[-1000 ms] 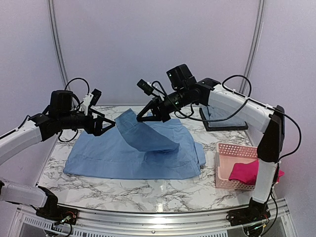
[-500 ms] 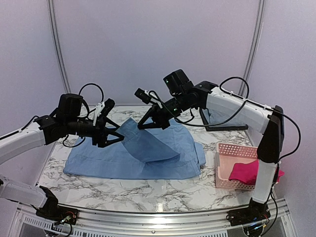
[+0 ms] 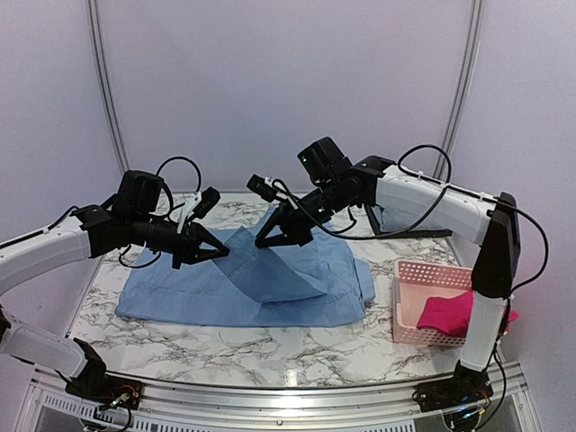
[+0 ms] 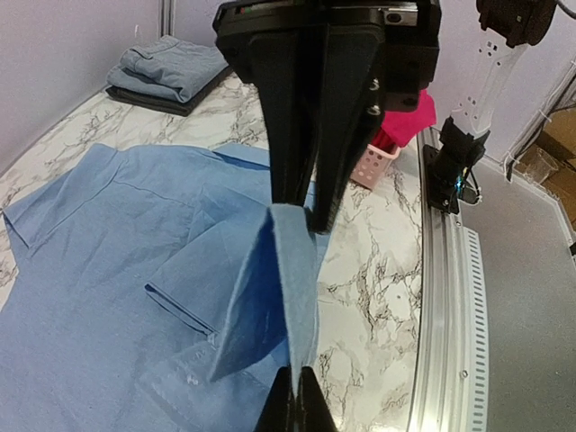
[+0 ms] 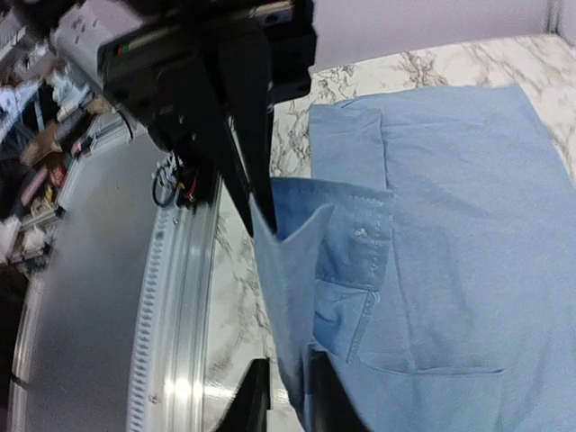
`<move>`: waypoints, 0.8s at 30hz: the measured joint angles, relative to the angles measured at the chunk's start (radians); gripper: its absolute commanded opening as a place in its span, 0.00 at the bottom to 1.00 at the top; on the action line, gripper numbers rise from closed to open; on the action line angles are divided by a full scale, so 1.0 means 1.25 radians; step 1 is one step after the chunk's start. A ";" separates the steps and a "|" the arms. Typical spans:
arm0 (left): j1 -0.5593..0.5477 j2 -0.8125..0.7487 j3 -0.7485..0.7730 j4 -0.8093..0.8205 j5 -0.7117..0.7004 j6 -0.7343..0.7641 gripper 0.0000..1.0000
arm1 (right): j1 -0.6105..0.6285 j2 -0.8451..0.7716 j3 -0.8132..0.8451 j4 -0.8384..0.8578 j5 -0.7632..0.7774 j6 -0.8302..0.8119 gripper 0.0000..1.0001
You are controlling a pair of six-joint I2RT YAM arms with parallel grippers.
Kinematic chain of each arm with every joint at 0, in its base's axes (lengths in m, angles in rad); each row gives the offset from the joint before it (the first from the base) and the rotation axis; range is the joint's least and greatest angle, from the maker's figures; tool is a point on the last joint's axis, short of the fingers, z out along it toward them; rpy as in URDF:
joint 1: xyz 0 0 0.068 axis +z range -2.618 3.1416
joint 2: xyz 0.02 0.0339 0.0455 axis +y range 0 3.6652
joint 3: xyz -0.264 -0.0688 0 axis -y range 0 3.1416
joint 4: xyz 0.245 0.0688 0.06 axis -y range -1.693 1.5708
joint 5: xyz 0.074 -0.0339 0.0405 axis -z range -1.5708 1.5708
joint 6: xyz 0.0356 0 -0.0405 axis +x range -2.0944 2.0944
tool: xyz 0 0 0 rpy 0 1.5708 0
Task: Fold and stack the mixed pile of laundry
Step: Pass from the right arm to the left, then pass from the left arm to the right
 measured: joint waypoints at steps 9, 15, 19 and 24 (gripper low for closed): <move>-0.033 0.000 0.061 -0.037 -0.018 0.022 0.00 | 0.000 -0.017 -0.027 0.036 -0.011 0.017 0.55; -0.046 -0.002 0.081 -0.052 -0.034 0.036 0.00 | 0.000 0.004 0.001 0.060 -0.028 0.031 0.59; -0.047 -0.004 0.081 -0.068 -0.046 0.045 0.00 | 0.000 0.016 0.006 0.071 -0.036 0.033 0.37; -0.047 -0.004 0.089 -0.082 -0.071 0.049 0.05 | 0.005 0.020 0.006 0.081 -0.057 0.048 0.00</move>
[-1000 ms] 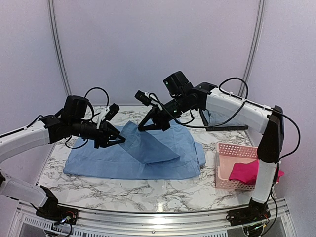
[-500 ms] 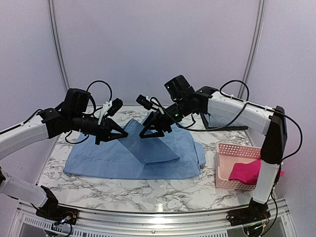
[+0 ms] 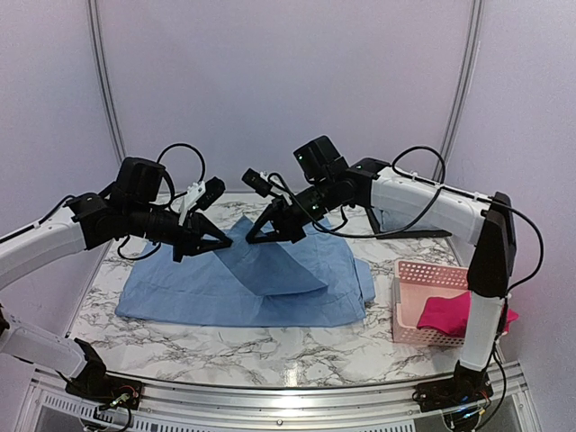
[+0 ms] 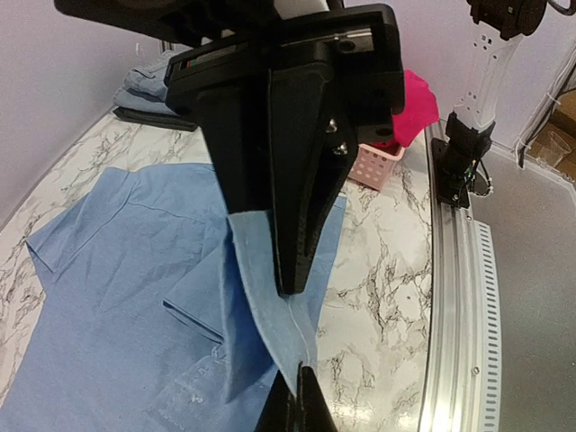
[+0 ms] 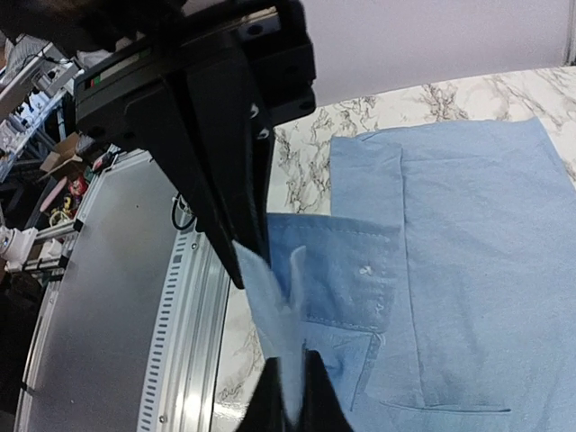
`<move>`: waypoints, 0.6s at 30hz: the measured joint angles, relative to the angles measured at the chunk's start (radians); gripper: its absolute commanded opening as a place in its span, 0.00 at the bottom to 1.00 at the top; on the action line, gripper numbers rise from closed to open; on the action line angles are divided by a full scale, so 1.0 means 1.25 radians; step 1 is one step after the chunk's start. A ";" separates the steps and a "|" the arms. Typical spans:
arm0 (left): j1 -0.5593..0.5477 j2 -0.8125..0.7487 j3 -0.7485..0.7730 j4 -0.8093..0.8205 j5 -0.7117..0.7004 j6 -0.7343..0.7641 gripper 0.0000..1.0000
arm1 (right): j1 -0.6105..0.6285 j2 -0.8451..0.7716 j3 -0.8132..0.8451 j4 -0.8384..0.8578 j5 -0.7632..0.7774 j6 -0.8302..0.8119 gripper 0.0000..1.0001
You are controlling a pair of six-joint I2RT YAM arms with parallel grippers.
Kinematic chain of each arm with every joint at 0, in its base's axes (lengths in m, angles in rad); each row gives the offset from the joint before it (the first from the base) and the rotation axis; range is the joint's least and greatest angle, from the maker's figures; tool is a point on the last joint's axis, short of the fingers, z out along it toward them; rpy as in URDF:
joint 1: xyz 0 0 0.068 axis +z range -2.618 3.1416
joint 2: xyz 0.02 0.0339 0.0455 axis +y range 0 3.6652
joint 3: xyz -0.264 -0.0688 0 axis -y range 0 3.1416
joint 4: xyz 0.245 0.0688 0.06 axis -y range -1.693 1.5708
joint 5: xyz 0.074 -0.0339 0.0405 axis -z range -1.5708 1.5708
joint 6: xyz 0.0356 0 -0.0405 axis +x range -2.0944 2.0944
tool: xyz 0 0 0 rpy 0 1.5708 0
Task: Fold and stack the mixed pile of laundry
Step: Pass from the left arm to the right, then fold the 1/3-folded shirt at the center of the board.
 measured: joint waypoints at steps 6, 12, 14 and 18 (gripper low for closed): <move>0.000 -0.011 0.010 0.003 -0.069 -0.022 0.91 | 0.002 0.000 0.011 0.004 0.016 0.005 0.00; 0.012 -0.052 0.010 0.025 -0.198 -0.088 0.99 | -0.054 -0.010 0.028 0.033 0.058 0.005 0.00; 0.016 -0.075 0.010 0.044 -0.255 -0.122 0.99 | -0.091 -0.010 0.052 0.043 0.073 0.005 0.00; 0.018 -0.121 0.009 0.080 -0.397 -0.198 0.99 | -0.176 0.004 0.158 0.066 0.101 0.002 0.00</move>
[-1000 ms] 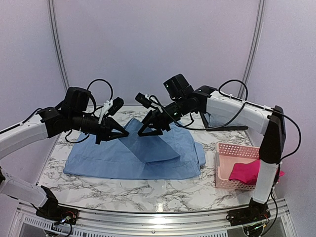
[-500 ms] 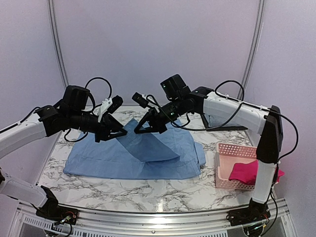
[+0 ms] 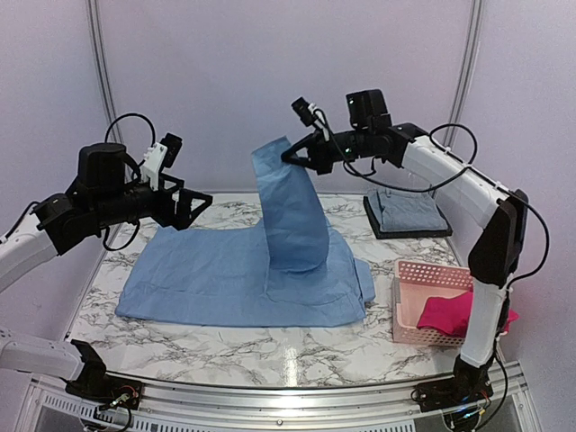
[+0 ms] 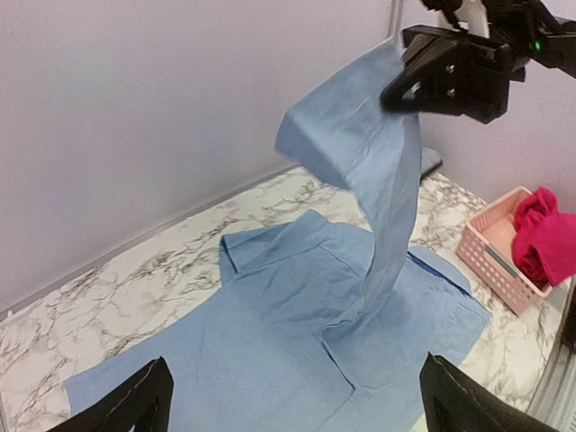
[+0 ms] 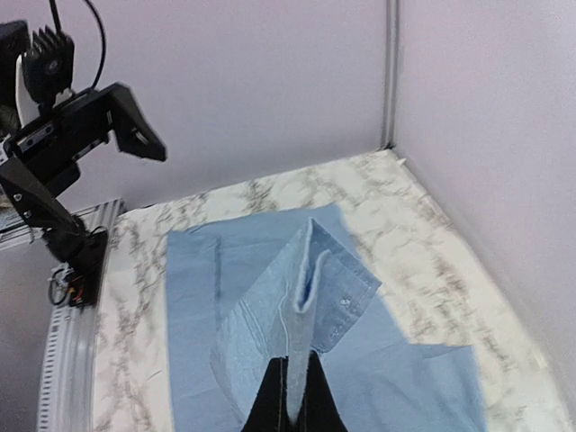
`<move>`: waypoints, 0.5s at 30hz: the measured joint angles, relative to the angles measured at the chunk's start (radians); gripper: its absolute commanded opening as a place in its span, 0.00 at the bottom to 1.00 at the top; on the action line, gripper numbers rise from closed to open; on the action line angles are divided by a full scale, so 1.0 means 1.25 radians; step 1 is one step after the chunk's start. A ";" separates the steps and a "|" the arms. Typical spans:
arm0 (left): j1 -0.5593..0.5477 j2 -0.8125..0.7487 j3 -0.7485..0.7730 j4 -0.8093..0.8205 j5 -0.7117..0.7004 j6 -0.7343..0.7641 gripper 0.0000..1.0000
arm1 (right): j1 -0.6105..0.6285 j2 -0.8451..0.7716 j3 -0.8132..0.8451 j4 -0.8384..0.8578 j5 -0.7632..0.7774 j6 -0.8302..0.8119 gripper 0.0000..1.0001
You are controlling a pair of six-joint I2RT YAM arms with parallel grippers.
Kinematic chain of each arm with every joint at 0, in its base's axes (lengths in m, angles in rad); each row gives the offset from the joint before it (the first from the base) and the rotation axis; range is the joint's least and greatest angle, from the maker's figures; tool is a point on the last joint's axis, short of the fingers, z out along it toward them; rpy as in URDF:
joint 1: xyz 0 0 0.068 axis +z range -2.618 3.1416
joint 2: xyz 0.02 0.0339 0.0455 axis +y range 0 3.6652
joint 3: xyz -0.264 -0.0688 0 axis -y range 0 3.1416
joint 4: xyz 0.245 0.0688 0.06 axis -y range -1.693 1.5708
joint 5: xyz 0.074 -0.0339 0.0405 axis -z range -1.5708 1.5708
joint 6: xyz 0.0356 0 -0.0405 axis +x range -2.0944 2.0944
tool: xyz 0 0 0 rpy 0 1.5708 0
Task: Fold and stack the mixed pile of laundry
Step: Fold the 1/3-folded shirt at the center of the board.
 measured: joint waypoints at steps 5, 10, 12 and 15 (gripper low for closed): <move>0.002 -0.014 -0.002 0.011 -0.126 -0.059 0.99 | -0.076 0.057 0.144 0.055 0.027 -0.028 0.00; 0.002 -0.036 -0.035 0.012 -0.213 -0.091 0.99 | -0.120 0.124 0.184 0.143 0.052 -0.052 0.00; 0.002 -0.050 -0.051 0.011 -0.240 -0.099 0.99 | -0.127 0.155 0.190 0.177 0.063 -0.059 0.00; 0.003 -0.066 -0.067 0.010 -0.283 -0.111 0.99 | -0.129 0.206 0.208 0.226 0.071 -0.053 0.00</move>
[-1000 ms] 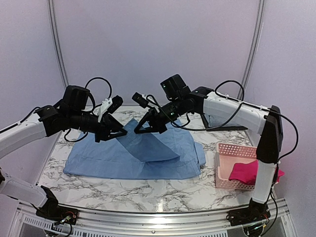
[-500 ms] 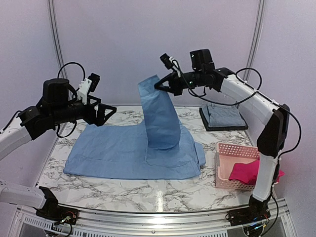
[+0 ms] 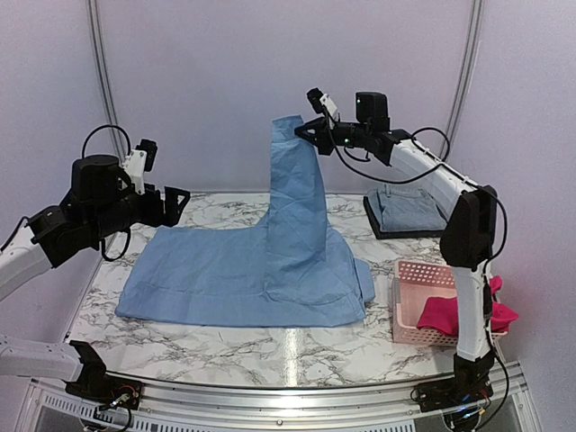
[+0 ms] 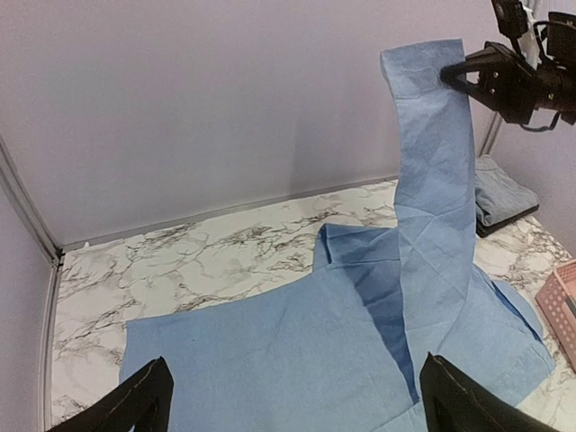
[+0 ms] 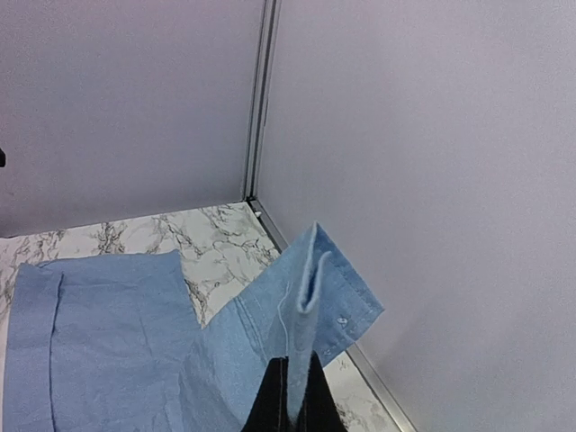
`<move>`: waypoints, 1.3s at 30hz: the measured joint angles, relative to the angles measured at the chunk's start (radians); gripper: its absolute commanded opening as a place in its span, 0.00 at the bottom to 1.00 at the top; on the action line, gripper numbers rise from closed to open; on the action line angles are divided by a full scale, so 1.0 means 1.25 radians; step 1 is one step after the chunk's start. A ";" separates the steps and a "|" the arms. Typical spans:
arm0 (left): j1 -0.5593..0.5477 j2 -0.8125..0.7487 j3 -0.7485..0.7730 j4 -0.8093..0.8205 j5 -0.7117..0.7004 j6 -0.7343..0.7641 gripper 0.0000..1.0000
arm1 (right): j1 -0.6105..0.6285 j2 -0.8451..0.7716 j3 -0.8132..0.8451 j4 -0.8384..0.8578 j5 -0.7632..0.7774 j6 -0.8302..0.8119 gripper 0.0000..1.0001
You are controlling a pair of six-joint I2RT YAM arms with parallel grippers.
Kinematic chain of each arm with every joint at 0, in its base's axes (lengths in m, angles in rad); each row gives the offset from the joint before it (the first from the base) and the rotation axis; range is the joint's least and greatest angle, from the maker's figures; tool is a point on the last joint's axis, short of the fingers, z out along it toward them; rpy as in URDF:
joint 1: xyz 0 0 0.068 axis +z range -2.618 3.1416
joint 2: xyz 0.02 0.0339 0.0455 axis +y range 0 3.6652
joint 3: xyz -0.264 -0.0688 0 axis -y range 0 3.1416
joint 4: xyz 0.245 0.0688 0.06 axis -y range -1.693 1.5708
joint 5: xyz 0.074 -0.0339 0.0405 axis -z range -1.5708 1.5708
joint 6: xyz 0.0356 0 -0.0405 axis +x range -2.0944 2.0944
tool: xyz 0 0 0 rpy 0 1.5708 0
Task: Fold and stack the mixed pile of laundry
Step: Fold the 1/3-folded shirt at the center of the board.
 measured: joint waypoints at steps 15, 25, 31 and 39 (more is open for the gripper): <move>0.079 0.014 -0.005 -0.111 -0.169 -0.139 0.99 | 0.161 0.099 -0.026 0.064 0.079 0.018 0.00; 0.228 0.018 -0.011 -0.235 -0.096 -0.262 0.99 | 0.319 0.099 -0.042 0.038 0.192 0.020 0.00; 0.272 0.017 -0.052 -0.269 -0.026 -0.315 0.99 | 0.398 0.111 -0.074 0.018 0.280 0.039 0.00; 0.325 -0.016 -0.107 -0.294 0.049 -0.371 0.99 | 0.482 0.129 -0.110 0.024 0.354 0.085 0.00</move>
